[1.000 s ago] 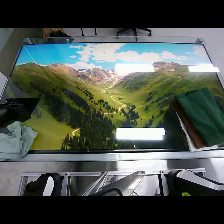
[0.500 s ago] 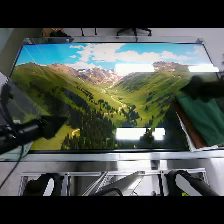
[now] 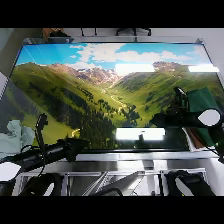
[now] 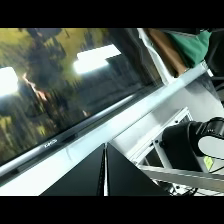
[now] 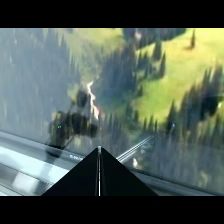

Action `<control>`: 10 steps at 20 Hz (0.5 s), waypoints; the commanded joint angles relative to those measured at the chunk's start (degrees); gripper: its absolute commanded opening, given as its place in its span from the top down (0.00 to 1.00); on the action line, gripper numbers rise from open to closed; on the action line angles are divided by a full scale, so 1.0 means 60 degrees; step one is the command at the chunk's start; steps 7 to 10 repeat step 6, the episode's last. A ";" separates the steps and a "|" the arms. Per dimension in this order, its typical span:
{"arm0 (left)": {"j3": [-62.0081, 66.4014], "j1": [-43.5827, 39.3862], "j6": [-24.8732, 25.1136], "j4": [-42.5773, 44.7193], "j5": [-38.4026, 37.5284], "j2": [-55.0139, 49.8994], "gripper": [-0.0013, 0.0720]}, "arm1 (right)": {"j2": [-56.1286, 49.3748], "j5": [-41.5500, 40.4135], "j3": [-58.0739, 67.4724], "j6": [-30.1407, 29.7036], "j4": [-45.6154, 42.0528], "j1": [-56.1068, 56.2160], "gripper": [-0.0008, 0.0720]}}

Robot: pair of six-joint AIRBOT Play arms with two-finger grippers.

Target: Fold the shirts.

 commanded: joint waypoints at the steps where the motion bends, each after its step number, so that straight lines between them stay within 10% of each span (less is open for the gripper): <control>1: -0.0131 -0.0495 -0.0109 -0.0015 0.0302 -0.0616 0.96 | 0.0073 -0.0102 -0.0153 0.0004 -0.0018 0.0106 0.96; 10: -0.0127 -0.1392 0.0044 -0.0007 0.1002 -0.1628 0.96 | 0.0073 -0.0102 -0.0153 0.0004 -0.0018 0.0102 0.96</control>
